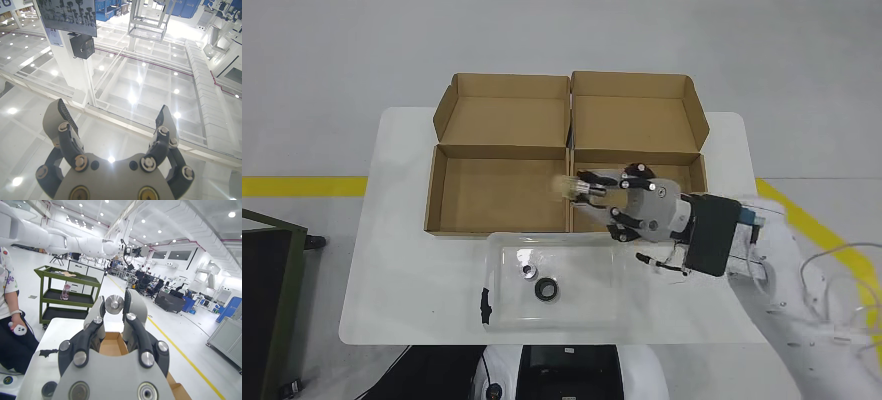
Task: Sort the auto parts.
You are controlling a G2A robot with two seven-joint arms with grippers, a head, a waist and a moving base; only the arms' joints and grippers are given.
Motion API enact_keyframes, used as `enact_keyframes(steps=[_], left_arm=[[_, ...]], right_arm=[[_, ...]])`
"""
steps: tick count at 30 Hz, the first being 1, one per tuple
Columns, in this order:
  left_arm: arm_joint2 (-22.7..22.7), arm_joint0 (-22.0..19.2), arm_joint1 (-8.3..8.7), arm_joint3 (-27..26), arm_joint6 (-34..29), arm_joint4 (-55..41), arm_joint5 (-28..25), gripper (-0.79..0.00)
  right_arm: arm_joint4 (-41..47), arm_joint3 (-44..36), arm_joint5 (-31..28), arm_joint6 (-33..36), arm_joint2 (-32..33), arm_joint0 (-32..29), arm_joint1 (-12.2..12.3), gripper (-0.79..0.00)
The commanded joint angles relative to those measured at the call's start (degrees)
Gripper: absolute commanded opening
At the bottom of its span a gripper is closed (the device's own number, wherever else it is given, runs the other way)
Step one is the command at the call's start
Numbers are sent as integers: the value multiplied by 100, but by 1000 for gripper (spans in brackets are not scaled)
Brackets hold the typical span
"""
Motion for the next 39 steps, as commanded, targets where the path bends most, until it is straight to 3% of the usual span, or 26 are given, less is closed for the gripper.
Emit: enact_keyframes(steps=[1,13,25,31,39], left_arm=[[0,0,0,0,0,0,0,0],[0,0,0,0,0,0,0,0],[0,0,0,0,0,0,0,0],[0,0,0,0,0,0,0,0],[0,0,0,0,0,0,0,0]], right_arm=[[13,84,-174,180,-18,-6,8,-785],[-107,596,-293,754,340,-539,96,-785],[-172,666,-266,2355,1063,-1124,276,-785],[13,921,-214,3202,890,-975,280,-785],[28,1373,-28,3806,433,-481,217,-785]])
